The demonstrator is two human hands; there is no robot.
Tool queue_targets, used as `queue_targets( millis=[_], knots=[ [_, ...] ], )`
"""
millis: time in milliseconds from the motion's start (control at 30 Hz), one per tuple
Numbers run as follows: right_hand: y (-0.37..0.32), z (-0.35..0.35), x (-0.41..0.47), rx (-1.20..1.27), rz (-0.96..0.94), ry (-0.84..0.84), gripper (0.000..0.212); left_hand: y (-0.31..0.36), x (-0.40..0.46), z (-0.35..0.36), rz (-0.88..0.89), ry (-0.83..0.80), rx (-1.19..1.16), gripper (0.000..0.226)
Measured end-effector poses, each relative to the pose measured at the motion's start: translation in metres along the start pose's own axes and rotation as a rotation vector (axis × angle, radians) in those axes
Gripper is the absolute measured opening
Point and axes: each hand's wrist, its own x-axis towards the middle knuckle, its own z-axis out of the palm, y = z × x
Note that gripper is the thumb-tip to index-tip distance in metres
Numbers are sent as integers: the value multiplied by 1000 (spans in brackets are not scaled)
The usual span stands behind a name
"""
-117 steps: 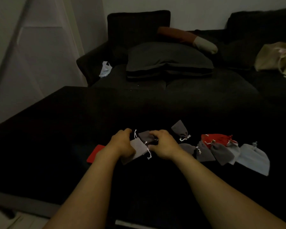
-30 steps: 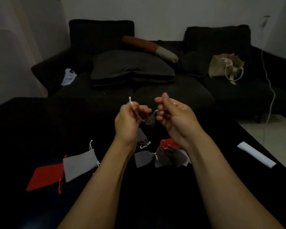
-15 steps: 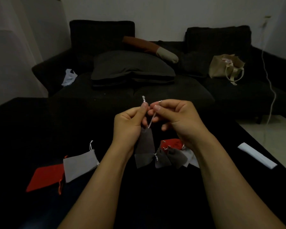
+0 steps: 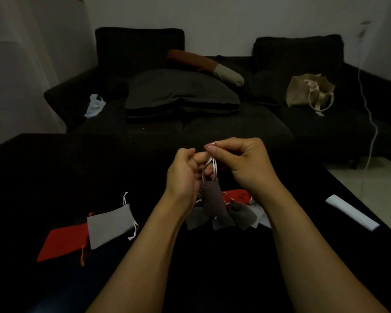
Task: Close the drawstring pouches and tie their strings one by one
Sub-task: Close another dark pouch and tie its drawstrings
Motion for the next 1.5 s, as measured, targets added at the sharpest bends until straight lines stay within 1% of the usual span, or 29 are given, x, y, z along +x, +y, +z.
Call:
queue_targets(
  millis=[33,133,167,233,300,433,567,667,767,933,1000,1067,1133,1200,1267,1333,1433,1500],
  knots=[
    [1,-1,0,-19,8,19,14,0,0,0,13,-12,42,51],
    [4,-5,1,-127,40,38,7,-2,-3,-1,95,-22,311,36],
    [3,-7,1,-108,70,26,7,-4,-3,-2,113,-34,358,34],
    [3,-10,0,-62,127,-17,13,-6,-1,-7,133,-35,392,38],
    [3,-10,0,-64,143,-35,15,-6,0,-8,115,-3,356,35],
    [3,-10,2,-124,81,40,9,-6,2,-6,29,99,214,33],
    [2,-10,0,-165,50,62,13,-8,5,-11,18,177,183,27],
    [2,-11,-1,-164,88,47,14,-8,5,-14,19,206,91,18],
    [3,-9,-3,-116,143,-18,20,-6,3,-15,23,187,-19,14],
    [5,-10,-3,-81,188,-92,36,-4,1,-16,31,114,12,11],
    [8,-11,-1,-65,239,-126,34,-4,2,-15,35,66,39,13],
    [10,-14,-1,-66,320,-203,29,-3,2,-14,33,24,62,12],
    [10,-17,-2,-58,345,-252,28,-2,3,-16,15,-11,72,12],
    [8,-19,-2,-32,324,-183,28,-2,2,-18,-2,-34,86,11],
    [4,-20,-3,-45,308,-74,27,-2,1,-19,32,-16,131,8],
    [3,-21,-1,-51,307,-40,27,-2,0,-19,117,40,196,7],
    [2,-24,0,-52,335,-82,29,-2,-1,-18,270,136,336,17],
    [3,-23,0,-37,367,-146,32,-4,0,-18,360,184,428,20]
  ],
)
